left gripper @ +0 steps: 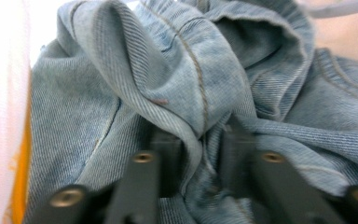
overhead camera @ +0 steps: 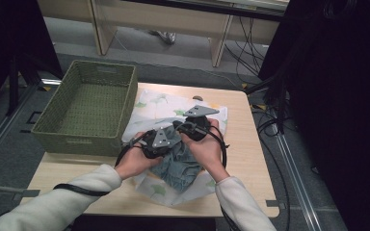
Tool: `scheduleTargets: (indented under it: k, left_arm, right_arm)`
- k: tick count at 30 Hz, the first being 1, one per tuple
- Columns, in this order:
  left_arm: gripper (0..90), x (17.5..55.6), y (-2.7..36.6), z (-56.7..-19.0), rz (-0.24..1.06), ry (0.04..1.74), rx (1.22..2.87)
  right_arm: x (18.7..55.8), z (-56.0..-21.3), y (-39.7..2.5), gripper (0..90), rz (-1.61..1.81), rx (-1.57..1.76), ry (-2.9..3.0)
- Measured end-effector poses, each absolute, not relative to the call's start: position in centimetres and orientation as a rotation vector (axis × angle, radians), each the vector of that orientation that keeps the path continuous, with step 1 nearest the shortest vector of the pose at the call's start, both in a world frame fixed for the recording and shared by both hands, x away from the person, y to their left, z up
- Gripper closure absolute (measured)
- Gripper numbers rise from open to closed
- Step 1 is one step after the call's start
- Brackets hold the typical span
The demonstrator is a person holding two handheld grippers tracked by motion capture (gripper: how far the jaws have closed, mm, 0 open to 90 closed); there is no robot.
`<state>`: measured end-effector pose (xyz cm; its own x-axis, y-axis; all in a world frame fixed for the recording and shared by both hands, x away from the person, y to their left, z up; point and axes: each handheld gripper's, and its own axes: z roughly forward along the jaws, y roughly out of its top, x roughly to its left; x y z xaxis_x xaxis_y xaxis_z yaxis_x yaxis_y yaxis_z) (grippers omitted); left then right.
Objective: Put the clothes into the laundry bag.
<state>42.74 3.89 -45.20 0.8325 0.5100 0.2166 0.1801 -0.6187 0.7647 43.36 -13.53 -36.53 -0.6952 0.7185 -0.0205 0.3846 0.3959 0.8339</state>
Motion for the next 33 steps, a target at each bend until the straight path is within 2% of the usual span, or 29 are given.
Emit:
scheduleTargets:
  k: [2, 5, 8, 11, 15, 20, 24, 30, 33]
  left_arm:
    - [50.6, 42.3, 4.2, -44.5, 0.556, 0.478, 2.202]
    - [38.5, 41.2, 4.9, -43.0, 0.576, 0.437, 2.172]
    - [36.1, 39.9, 5.6, -41.7, 0.605, 0.397, 2.139]
    - [39.3, 38.3, 5.9, -41.3, 0.576, 0.331, 2.144]
    - [37.5, 36.9, 5.8, -42.8, 0.541, 0.28, 2.221]
    - [33.2, 37.7, 5.5, -44.9, 0.583, 0.277, 2.299]
    - [42.8, 38.2, 5.2, -46.3, 0.622, 0.253, 2.367]
    - [74.0, 38.5, 4.8, -46.6, 0.597, 0.282, 2.39]
    - [79.5, 38.6, 5.1, -46.2, 0.562, 0.325, 2.362]
  right_arm:
    - [43.3, -36.5, -13.6, 90.0, 1.218, 0.957, 2.279]
    - [43.3, -36.4, -13.7, 90.0, 1.219, 0.962, 2.275]
    - [43.4, -36.4, -13.8, 90.0, 1.221, 0.956, 2.275]
    - [43.4, -36.3, -13.8, 90.0, 1.216, 0.953, 2.272]
    - [43.3, -36.3, -13.7, 90.0, 1.212, 0.96, 2.275]
    - [43.3, -36.3, -13.6, 90.0, 1.21, 0.955, 2.277]
    - [43.4, -36.4, -13.7, 90.0, 1.208, 0.953, 2.281]
    - [43.3, -36.6, -13.6, 90.0, 1.201, 0.965, 2.289]
    - [43.3, -36.6, -13.5, 90.0, 1.2, 0.957, 2.292]
